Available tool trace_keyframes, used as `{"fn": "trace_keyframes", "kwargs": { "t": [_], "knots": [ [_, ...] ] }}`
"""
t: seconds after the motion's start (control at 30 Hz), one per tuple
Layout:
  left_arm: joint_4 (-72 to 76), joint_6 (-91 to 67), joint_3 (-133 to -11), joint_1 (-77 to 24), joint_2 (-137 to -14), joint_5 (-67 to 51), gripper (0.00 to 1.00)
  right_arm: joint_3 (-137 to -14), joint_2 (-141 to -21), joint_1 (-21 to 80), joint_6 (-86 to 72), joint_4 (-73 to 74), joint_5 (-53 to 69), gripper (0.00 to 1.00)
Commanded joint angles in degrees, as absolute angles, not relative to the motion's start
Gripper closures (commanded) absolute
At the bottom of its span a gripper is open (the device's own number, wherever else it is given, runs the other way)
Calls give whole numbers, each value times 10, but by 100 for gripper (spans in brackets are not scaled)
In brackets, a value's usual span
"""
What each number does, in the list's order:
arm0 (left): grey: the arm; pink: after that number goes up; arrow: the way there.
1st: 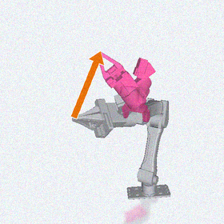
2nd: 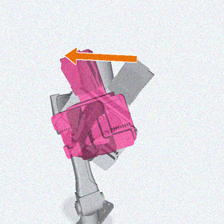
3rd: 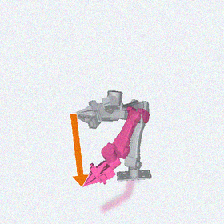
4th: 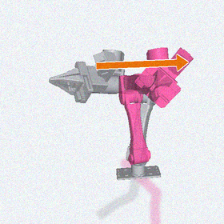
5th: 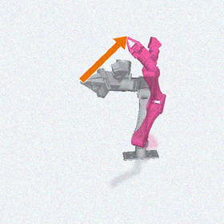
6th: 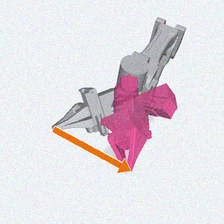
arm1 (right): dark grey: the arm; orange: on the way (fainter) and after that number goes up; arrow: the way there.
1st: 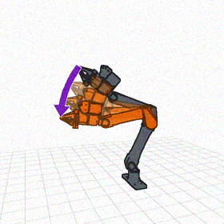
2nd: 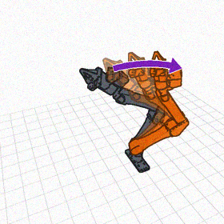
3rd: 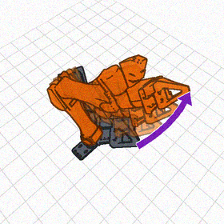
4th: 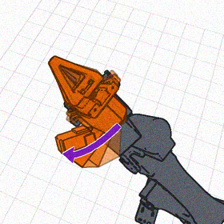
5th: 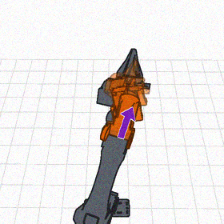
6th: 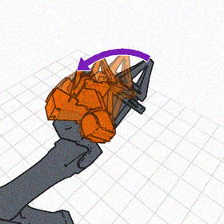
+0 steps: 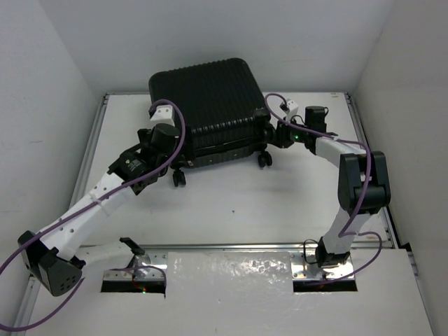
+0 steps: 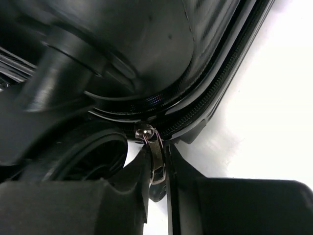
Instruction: Pack the luggage
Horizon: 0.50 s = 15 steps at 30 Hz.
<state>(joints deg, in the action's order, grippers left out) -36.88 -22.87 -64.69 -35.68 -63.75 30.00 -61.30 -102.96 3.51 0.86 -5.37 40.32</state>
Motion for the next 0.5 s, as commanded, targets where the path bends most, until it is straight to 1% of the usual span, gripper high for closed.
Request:
{"fn": "trace_keyframes", "kwargs": {
  "t": [0.0, 0.03, 0.17, 0.3, 0.4, 0.47],
  "knots": [
    [-338, -223, -646, -356, -636, 294, 0, -651, -1049, 39, 4, -89, 409, 87],
    [-336, -222, -646, -356, -636, 293, 0, -650, -1051, 39, 4, -87, 409, 100],
    [-333, -224, -646, -356, -635, 287, 0, -640, -1044, 38, 5, -89, 372, 100],
    [-327, -225, -642, -356, -639, 283, 0, -629, -1036, 33, -12, -130, 268, 100],
    [-315, -227, -635, -356, -648, 276, 0, -649, -1049, 27, -22, -141, 220, 100],
    [-308, -233, -634, -356, -659, 268, 0, -672, -1063, 24, -22, -139, 208, 100]
  ]
}}
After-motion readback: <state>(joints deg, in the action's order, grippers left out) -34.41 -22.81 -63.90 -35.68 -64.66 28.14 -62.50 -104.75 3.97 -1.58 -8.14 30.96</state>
